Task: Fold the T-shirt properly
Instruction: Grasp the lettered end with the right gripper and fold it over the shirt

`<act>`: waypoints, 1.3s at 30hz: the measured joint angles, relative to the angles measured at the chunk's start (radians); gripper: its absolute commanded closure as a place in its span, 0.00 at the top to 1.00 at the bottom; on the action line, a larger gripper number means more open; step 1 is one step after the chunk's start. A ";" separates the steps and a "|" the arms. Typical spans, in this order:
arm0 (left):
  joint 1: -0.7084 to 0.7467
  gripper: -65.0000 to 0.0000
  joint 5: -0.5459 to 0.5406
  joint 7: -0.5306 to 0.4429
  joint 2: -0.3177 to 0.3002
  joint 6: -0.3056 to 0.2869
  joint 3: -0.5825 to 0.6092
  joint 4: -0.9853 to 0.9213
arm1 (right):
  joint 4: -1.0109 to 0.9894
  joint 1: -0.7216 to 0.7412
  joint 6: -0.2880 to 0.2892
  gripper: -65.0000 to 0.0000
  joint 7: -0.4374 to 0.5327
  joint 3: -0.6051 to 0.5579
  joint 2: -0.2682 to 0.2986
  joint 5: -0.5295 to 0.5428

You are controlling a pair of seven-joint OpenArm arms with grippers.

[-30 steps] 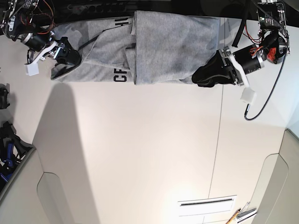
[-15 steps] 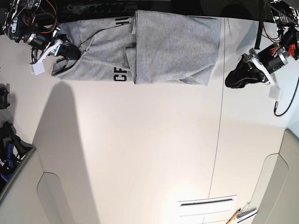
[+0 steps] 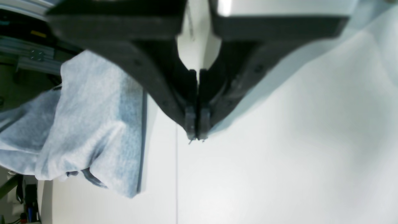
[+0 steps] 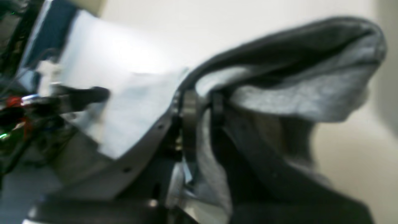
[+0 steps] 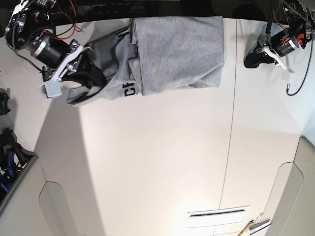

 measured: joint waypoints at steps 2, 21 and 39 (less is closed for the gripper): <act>0.000 0.00 0.000 -0.002 0.000 0.000 0.000 0.000 | 0.003 0.000 0.000 0.00 0.000 -0.080 -0.023 -0.002; -0.003 0.00 -0.009 -0.019 -0.006 -0.003 0.091 0.003 | 0.003 0.001 -0.019 0.00 0.216 -0.758 -0.066 -0.491; -0.011 0.00 -0.001 -0.045 -0.011 -0.011 0.167 0.009 | -0.299 0.122 -0.053 0.00 0.270 -0.834 -0.129 -0.500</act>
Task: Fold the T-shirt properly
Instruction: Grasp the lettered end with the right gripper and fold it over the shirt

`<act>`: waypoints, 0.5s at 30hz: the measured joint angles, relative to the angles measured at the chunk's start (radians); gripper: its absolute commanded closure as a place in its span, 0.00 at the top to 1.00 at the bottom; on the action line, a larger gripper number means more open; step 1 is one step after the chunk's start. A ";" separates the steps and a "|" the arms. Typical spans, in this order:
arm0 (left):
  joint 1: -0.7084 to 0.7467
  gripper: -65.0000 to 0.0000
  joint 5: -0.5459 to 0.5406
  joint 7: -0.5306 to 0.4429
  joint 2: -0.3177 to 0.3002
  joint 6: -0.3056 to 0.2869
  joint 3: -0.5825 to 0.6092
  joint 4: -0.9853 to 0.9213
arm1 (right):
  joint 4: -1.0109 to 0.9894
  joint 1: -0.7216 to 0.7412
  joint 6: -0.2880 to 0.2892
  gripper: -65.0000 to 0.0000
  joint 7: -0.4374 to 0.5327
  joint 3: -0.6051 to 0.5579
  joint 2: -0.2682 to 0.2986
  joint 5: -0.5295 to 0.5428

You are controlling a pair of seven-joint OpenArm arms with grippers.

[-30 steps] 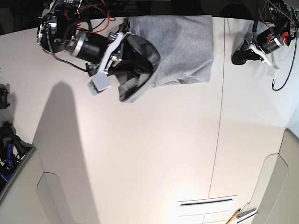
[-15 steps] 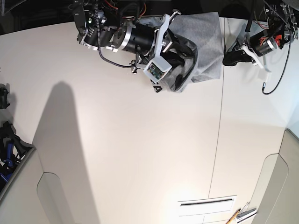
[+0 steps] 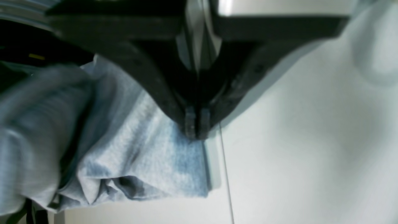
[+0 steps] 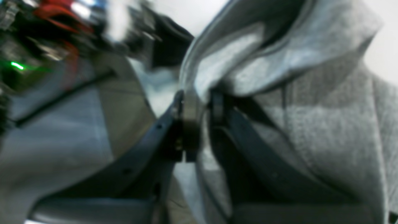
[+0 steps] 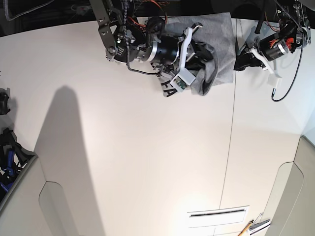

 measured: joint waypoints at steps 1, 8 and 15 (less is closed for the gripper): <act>0.000 0.00 0.000 0.000 0.000 0.000 0.000 0.000 | 0.000 0.000 0.000 0.00 0.000 -0.002 -0.005 0.000; 0.000 0.00 0.000 0.000 0.000 0.000 0.000 0.000 | 0.000 0.014 0.000 0.19 -0.019 -0.008 0.002 0.097; 0.000 0.00 0.000 0.000 0.000 0.000 0.000 0.000 | 0.000 0.018 0.031 0.46 -0.024 -0.063 0.001 0.221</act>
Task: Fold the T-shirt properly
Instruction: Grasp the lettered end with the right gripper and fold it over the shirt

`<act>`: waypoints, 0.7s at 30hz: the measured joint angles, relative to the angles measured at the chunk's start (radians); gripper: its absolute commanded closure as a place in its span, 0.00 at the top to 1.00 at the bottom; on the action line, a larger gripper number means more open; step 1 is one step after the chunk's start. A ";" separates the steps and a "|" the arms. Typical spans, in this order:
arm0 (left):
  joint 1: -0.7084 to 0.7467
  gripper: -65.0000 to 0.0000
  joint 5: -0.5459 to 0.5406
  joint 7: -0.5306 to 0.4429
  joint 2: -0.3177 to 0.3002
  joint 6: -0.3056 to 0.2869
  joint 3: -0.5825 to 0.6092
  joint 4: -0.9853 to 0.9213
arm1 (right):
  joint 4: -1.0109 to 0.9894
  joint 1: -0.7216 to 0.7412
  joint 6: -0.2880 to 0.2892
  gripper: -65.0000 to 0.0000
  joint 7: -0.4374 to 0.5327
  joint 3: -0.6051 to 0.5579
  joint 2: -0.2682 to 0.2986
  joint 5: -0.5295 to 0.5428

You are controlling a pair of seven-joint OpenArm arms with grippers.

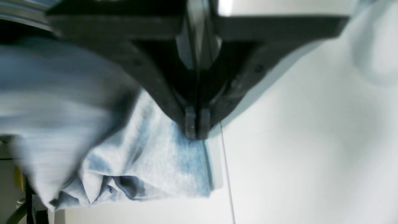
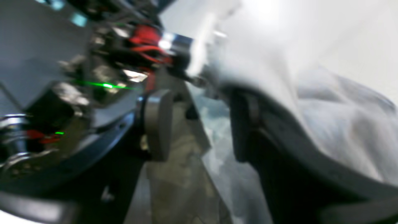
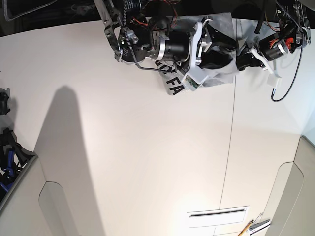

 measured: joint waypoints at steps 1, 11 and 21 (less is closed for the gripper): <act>0.000 0.00 0.000 0.000 0.000 0.000 0.000 0.000 | 0.000 0.005 0.000 0.46 -0.002 -0.004 0.000 -0.002; 0.000 0.00 -0.079 0.028 -0.003 0.004 -0.051 -0.006 | 0.124 0.134 -0.001 0.46 -0.058 0.011 -0.002 -0.218; 0.011 0.33 -0.387 0.269 -0.041 0.019 -0.306 0.000 | 0.195 0.126 -0.077 0.46 -0.105 0.243 0.038 -0.336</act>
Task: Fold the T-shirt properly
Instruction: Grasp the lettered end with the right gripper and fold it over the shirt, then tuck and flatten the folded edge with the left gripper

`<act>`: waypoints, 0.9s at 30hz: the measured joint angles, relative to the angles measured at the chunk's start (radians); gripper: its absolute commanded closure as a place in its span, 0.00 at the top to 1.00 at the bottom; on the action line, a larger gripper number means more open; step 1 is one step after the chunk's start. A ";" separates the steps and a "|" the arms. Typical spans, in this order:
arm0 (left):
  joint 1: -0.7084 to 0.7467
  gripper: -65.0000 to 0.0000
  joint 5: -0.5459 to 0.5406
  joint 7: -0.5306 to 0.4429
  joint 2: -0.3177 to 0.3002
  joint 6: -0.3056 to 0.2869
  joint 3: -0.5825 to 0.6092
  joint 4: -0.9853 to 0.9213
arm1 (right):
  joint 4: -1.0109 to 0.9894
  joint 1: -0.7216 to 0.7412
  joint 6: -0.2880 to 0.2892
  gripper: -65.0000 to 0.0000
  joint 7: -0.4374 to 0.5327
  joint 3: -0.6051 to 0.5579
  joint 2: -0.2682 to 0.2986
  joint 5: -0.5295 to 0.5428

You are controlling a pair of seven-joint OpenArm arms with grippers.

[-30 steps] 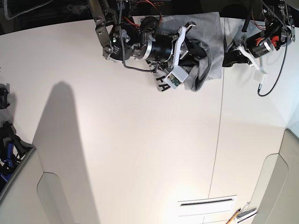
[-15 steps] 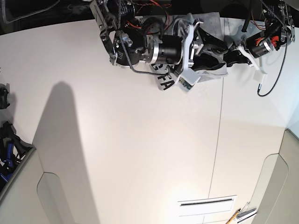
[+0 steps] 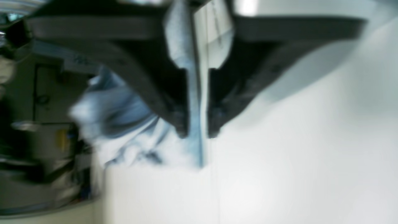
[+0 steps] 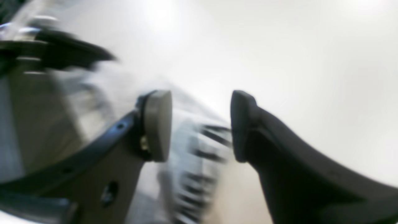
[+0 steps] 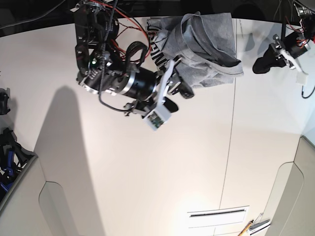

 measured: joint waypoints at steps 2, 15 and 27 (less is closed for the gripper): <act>0.006 0.33 0.017 0.040 -0.013 0.000 -0.032 0.005 | 0.000 -0.006 -0.018 0.46 -0.001 0.063 0.023 -0.007; 0.227 0.38 0.009 0.038 -0.018 0.000 0.019 0.401 | 0.000 -0.009 -0.024 0.46 -0.004 0.216 0.087 0.070; 0.297 0.45 0.015 0.044 -0.019 0.000 0.357 0.428 | 0.000 -0.008 -0.024 0.46 -0.004 0.216 0.087 0.100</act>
